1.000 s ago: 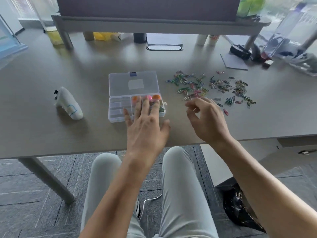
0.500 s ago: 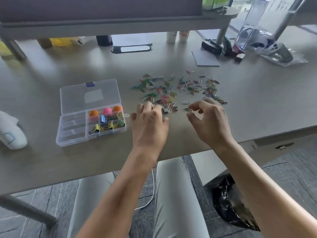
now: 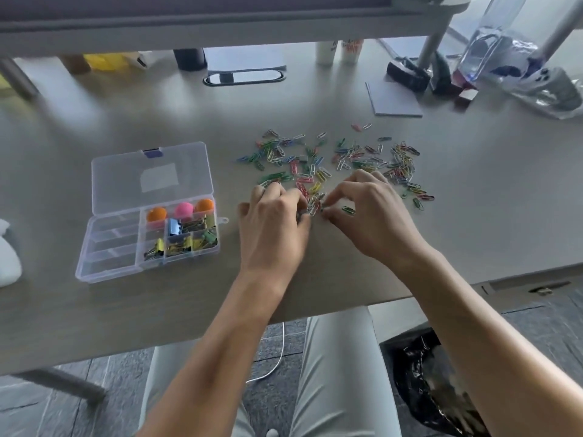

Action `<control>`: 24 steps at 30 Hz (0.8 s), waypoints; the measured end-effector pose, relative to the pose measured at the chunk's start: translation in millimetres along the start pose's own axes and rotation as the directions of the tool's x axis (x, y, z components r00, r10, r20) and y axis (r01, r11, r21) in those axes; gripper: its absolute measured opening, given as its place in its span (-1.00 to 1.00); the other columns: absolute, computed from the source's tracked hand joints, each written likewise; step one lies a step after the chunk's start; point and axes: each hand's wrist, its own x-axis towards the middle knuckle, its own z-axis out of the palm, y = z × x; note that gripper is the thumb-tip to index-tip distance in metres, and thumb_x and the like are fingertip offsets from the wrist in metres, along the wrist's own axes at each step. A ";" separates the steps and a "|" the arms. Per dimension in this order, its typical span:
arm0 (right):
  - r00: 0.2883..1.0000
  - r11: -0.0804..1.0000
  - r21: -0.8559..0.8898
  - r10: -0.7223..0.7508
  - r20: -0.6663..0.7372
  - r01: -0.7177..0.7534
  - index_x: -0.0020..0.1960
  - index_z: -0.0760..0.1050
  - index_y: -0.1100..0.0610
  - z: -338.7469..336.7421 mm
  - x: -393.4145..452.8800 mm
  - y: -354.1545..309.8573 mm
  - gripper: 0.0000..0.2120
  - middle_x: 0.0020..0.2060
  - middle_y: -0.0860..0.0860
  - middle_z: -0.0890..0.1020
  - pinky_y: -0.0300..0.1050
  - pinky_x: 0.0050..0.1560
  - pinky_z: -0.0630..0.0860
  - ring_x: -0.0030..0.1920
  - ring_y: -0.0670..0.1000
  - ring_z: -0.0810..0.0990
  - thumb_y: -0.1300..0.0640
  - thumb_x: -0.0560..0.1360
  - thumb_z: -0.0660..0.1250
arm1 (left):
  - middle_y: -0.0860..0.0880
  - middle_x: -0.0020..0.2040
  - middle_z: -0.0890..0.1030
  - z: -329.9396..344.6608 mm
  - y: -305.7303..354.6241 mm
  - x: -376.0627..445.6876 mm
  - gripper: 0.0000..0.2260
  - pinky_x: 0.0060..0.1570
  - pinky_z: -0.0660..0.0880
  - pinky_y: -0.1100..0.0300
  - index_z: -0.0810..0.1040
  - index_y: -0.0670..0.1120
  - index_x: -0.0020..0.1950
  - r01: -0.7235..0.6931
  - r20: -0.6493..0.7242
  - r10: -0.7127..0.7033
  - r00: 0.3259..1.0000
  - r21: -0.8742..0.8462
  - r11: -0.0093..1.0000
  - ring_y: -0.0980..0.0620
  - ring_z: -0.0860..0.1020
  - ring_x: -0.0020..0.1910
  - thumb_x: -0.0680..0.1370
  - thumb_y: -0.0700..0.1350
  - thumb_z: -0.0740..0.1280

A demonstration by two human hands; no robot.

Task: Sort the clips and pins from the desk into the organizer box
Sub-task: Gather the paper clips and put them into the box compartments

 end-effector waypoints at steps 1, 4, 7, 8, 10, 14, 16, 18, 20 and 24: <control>1.000 1.000 0.003 -0.009 -0.008 0.009 0.01 0.70 -0.01 -0.9 -0.2 0.0 -0.85 -0.05 -0.10 0.59 -0.03 0.07 0.48 0.07 0.02 0.51 -0.05 0.49 0.49 | 0.05 -0.05 0.58 0.0 -0.1 0.3 -0.92 0.04 0.42 0.00 0.62 0.03 -0.02 0.001 -0.010 -0.001 1.000 -0.029 1.000 -0.04 0.48 0.08 0.50 -0.04 0.42; 0.995 0.991 0.121 0.073 -0.065 -0.064 -0.03 0.68 0.03 -7.9 -0.8 -1.6 -0.91 -0.16 -0.14 0.63 -0.12 -0.06 0.51 -0.15 -0.08 0.58 0.03 0.51 0.48 | 0.04 -0.07 0.63 -2.8 0.2 1.0 -0.95 0.01 0.50 0.00 0.63 -0.02 -0.05 -0.015 -0.072 0.003 0.997 -0.166 0.986 -0.03 0.53 0.00 0.52 -0.08 0.41; 0.953 0.861 0.445 0.298 -0.052 -0.245 -0.08 0.67 0.06 -18.3 0.3 -1.3 -0.96 -0.29 -0.07 0.69 -0.15 -0.25 0.61 -0.35 -0.08 0.63 0.14 0.49 0.52 | 0.07 -0.20 0.66 -10.2 2.7 4.3 -0.97 -0.12 0.55 0.10 0.65 -0.06 -0.10 0.065 -0.094 -0.118 0.988 -0.440 0.896 0.07 0.59 -0.19 0.52 -0.13 0.42; 0.938 0.791 0.547 0.345 -0.027 -0.275 -0.09 0.67 0.09 -21.5 1.3 -0.7 -0.94 -0.30 -0.02 0.70 -0.13 -0.24 0.64 -0.33 -0.03 0.66 0.18 0.48 0.53 | 0.08 -0.24 0.66 -12.6 3.0 6.6 -0.96 -0.15 0.56 0.14 0.66 -0.06 -0.11 0.117 -0.078 -0.184 0.980 -0.518 0.847 0.11 0.60 -0.24 0.52 -0.13 0.42; 0.914 0.654 0.688 0.404 0.034 -0.314 -0.09 0.65 0.16 -26.7 3.8 0.5 -0.93 -0.31 0.04 0.71 -0.11 -0.23 0.65 -0.32 0.01 0.67 0.25 0.47 0.53 | 0.09 -0.25 0.66 -14.9 0.5 11.8 -0.95 -0.16 0.58 0.19 0.68 -0.06 -0.07 0.187 -0.061 -0.277 0.959 -0.596 0.781 0.17 0.60 -0.27 0.53 -0.13 0.42; 0.883 0.495 0.775 0.439 0.166 -0.392 0.04 0.65 0.21 -30.4 7.4 -1.0 -0.87 -0.27 0.09 0.65 -0.14 -0.27 0.57 -0.34 -0.01 0.60 0.34 0.53 0.38 | 0.06 -0.23 0.66 -20.2 -6.7 13.5 -0.86 -0.26 0.50 0.24 0.68 -0.07 0.07 0.239 -0.031 -0.336 0.941 -0.641 0.730 0.15 0.56 -0.31 0.59 -0.17 0.34; 0.854 0.365 0.826 0.462 0.240 -0.430 0.00 0.66 0.24 -32.0 8.4 -3.1 -0.81 -0.29 0.10 0.62 -0.13 -0.30 0.54 -0.36 0.00 0.56 0.38 0.54 0.28 | -0.01 -0.26 0.62 -23.8 -6.4 11.3 -0.80 -0.34 0.46 0.18 0.68 -0.08 -0.02 0.322 0.079 -0.399 0.913 -0.742 0.588 0.06 0.51 -0.33 0.61 -0.21 0.25; 0.823 0.192 0.869 0.464 0.329 -0.456 -0.06 0.63 0.25 -33.3 10.2 -5.5 -0.81 -0.31 0.10 0.60 -0.15 -0.33 0.51 -0.37 0.01 0.53 0.39 0.55 0.24 | -0.05 -0.31 0.54 -29.1 -1.9 10.7 -0.76 -0.39 0.44 0.16 0.63 -0.14 -0.11 0.441 0.270 -0.479 0.835 -0.849 0.290 0.03 0.46 -0.35 0.61 -0.25 0.17; 0.800 0.040 0.880 0.438 0.410 -0.474 -0.06 0.58 0.25 -33.7 12.2 -7.5 -0.86 -0.30 0.09 0.59 -0.16 -0.36 0.48 -0.37 0.00 0.51 0.35 0.57 0.25 | -0.05 -0.35 0.49 -33.7 2.7 10.6 -0.77 -0.44 0.38 0.17 0.55 -0.17 -0.16 0.520 0.464 -0.474 0.749 -0.854 -0.015 0.03 0.42 -0.39 0.56 -0.27 0.12; 0.796 0.172 0.854 0.487 0.359 -0.491 -0.07 0.64 0.23 -33.6 16.2 -6.0 -0.89 -0.31 0.04 0.61 -0.20 -0.38 0.44 -0.38 -0.04 0.47 0.25 0.57 0.35 | -0.02 -0.36 0.41 -30.4 1.5 7.3 -0.82 -0.48 0.27 0.19 0.44 -0.11 -0.20 0.590 0.530 -0.426 0.733 -0.808 0.010 0.07 0.34 -0.47 0.60 -0.17 0.19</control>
